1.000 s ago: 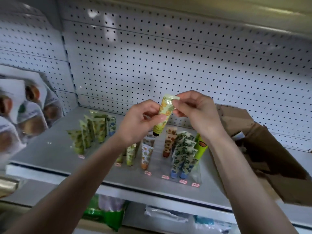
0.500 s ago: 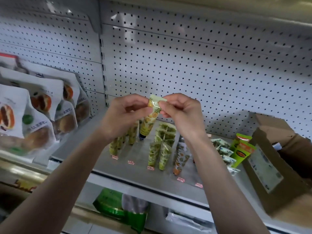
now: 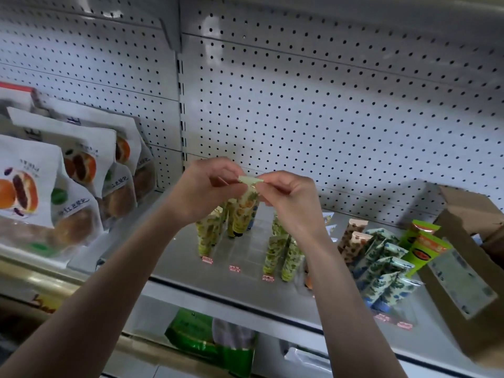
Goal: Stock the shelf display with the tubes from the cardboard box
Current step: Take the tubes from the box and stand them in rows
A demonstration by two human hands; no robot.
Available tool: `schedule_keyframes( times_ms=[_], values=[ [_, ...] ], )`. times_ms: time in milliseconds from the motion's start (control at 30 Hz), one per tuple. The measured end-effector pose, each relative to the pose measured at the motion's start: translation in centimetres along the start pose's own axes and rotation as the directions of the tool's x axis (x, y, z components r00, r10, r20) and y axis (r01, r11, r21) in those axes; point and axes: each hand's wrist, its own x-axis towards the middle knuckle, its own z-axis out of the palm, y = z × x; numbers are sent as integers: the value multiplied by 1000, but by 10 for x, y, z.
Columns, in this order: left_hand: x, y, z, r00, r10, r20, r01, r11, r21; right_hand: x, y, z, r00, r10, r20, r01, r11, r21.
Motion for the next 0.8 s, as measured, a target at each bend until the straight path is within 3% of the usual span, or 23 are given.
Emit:
schedule_keyframes(
  times_ms=[233, 467, 800],
  values=[
    [1, -17, -6, 995, -35, 93, 10, 966, 259, 6, 15, 10, 1000, -24, -6, 22, 975, -222],
    [4, -32, -10, 992, -86, 88, 35, 883, 468, 18, 22, 21, 996, 8, 86, 29, 910, -413],
    [6, -36, -9, 990, -97, 101, 10, 766, 642, 29, 27, 30, 985, 48, 166, 58, 811, -582]
  ],
)
